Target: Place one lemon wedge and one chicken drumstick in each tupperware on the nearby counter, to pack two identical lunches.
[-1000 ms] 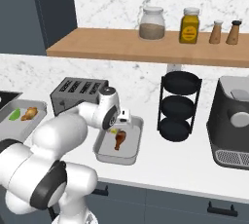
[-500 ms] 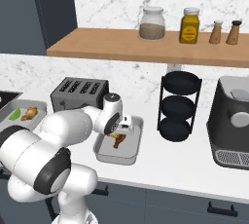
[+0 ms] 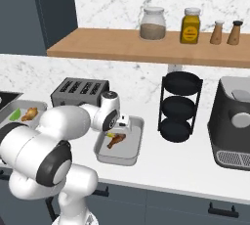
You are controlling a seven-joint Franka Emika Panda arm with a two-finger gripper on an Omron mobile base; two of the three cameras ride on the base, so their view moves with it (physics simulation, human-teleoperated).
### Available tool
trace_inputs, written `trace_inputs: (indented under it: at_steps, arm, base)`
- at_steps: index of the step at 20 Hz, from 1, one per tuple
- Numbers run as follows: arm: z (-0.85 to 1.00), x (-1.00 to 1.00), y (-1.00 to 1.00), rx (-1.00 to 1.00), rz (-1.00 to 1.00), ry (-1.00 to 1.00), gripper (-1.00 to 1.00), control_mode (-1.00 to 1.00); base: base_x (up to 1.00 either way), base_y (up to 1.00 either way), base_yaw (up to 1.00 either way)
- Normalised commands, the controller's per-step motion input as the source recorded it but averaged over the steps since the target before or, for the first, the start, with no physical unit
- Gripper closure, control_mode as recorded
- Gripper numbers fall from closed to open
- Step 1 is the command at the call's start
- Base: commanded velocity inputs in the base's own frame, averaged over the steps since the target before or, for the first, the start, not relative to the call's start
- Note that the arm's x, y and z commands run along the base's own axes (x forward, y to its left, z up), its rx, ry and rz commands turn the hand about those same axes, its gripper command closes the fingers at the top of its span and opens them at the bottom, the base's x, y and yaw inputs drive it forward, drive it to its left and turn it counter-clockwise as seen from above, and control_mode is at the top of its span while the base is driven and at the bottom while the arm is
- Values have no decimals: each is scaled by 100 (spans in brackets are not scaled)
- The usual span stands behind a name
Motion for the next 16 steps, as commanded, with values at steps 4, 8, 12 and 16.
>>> trace_inputs:
  at_steps: [4,8,12,16]
  arm:
    - [0,-2,4,0,-2,0,100,-100]
    - [0,4,0,0,-4,0,100,-100]
    - [5,33,0,0,-11,0,100,-100]
    - [5,27,0,0,-12,0,100,-100]
  base:
    - [0,0,0]
    - [0,0,0]
    - [0,0,0]
    - [0,0,0]
